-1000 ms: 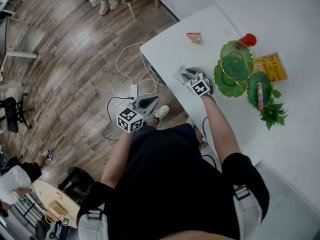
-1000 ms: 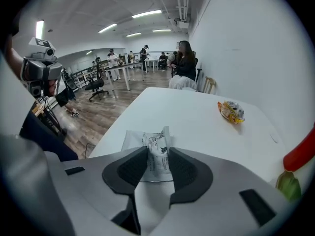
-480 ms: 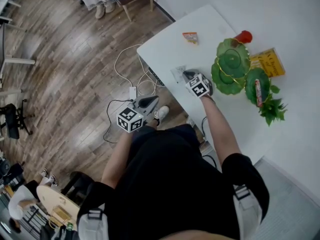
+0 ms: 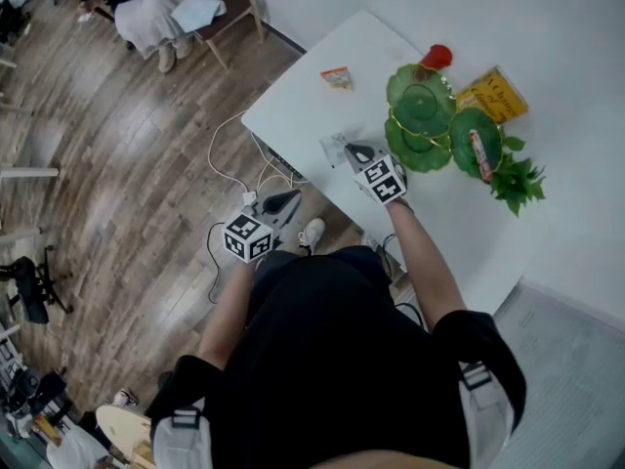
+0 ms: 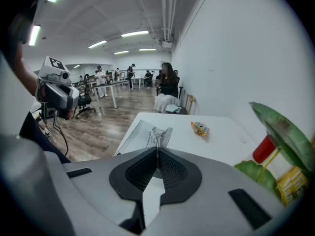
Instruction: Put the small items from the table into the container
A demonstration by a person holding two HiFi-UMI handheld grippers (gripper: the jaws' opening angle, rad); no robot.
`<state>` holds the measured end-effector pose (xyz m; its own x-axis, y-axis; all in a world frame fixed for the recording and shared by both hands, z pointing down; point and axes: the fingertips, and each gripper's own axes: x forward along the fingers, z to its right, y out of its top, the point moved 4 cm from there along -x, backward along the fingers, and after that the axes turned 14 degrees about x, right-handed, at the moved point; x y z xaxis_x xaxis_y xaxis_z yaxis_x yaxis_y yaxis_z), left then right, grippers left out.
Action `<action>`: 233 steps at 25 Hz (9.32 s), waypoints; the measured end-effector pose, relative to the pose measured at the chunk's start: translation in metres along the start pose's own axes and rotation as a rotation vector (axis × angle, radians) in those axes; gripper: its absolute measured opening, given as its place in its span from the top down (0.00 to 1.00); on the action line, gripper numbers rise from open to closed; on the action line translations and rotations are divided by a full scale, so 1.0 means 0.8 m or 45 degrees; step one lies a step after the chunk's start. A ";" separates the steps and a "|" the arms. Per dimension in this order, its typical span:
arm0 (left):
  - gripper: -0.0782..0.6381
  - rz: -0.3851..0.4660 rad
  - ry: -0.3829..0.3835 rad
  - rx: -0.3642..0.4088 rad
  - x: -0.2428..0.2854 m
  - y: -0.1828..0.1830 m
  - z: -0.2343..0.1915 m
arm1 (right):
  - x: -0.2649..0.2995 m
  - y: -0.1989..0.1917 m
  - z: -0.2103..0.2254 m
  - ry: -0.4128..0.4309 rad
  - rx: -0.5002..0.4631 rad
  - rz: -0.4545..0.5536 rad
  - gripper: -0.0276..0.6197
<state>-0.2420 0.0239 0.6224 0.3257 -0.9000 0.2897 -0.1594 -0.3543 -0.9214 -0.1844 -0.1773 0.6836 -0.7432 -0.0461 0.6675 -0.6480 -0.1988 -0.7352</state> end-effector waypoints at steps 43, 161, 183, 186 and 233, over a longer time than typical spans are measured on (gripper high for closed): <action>0.89 -0.132 -0.763 0.282 0.174 0.041 0.133 | -0.410 0.036 0.097 -0.867 0.171 0.533 0.91; 0.89 0.048 0.127 0.115 0.050 0.069 0.070 | -0.221 -0.077 0.005 0.076 0.257 0.370 0.92; 0.89 -0.009 -0.129 0.189 0.112 0.112 -0.106 | -0.117 0.014 0.020 -0.111 0.381 0.380 0.92; 0.89 -0.029 -0.192 0.212 0.130 0.118 -0.135 | -0.103 0.022 0.022 -0.159 0.419 0.369 0.92; 0.56 -0.641 -0.294 0.768 0.399 0.026 -0.281 | -0.100 -0.019 0.072 -0.442 0.665 0.277 0.92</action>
<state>-0.3507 -0.3275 0.7542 0.4190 -0.5713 0.7057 0.5646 -0.4448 -0.6953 -0.1059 -0.2272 0.6481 -0.6947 -0.4339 0.5736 -0.2586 -0.5935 -0.7621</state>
